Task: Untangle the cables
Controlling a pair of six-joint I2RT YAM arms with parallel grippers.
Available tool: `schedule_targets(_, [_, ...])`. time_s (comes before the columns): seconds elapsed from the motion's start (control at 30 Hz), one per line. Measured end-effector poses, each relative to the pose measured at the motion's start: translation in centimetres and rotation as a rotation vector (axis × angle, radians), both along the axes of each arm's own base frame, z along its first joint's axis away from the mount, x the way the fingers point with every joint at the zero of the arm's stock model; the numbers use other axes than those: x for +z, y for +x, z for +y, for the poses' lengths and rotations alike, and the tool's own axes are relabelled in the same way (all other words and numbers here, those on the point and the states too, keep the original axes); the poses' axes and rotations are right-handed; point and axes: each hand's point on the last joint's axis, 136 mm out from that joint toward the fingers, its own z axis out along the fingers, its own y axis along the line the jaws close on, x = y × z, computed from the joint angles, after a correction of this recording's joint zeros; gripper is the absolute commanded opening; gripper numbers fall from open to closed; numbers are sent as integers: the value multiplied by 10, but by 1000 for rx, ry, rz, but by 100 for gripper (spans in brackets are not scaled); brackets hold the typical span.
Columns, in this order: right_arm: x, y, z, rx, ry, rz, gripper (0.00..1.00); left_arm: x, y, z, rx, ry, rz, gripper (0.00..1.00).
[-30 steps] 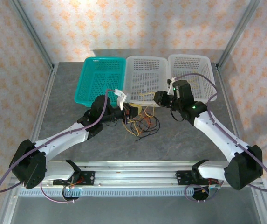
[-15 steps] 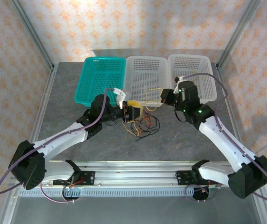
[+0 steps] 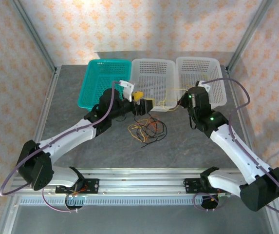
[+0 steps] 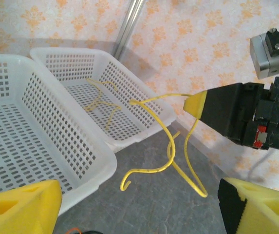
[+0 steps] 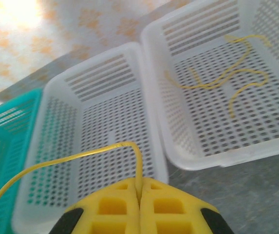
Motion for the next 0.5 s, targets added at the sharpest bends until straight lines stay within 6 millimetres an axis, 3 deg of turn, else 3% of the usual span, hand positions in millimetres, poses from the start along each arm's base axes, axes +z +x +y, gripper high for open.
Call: schedule_targets(0.5, [-33, 51, -136, -410, -48, 91, 0, -7, 65, -54, 52, 44, 34, 85])
